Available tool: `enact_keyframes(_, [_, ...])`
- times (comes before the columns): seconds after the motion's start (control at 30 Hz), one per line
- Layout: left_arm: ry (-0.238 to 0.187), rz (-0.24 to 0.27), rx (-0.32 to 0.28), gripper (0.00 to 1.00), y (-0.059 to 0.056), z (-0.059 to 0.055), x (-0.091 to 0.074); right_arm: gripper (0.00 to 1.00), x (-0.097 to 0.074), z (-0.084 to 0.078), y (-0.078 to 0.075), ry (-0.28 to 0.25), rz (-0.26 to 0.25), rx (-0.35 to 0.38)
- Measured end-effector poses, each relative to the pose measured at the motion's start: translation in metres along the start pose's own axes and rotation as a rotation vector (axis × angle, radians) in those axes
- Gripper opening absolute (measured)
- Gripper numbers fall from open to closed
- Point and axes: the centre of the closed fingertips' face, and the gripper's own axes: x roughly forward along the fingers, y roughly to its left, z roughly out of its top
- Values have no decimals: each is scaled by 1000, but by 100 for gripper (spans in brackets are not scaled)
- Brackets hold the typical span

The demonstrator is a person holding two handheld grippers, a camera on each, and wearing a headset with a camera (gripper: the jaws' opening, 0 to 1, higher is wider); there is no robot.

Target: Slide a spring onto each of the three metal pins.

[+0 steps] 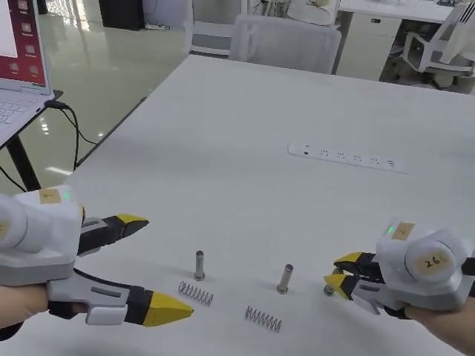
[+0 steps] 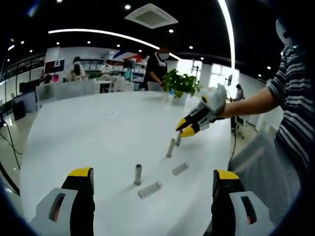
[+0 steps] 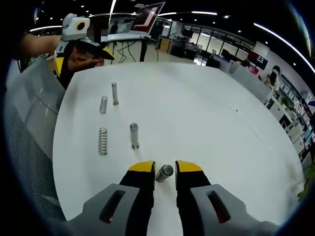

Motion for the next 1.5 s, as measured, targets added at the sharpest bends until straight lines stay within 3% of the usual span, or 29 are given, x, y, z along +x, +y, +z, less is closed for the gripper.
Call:
enact_keyframes(0.37, [-8,1,4,98,2,5,-2,13,-23,27,-1,-92,-14,31])
enact_keyframes(0.67, [-1,-4,4,98,1,3,-1,13,-39,34,7,-152,-5,82])
enact_keyframes(1.5, [7,2,-10,97,-1,-3,-2,13,-41,-3,31,-126,9,164])
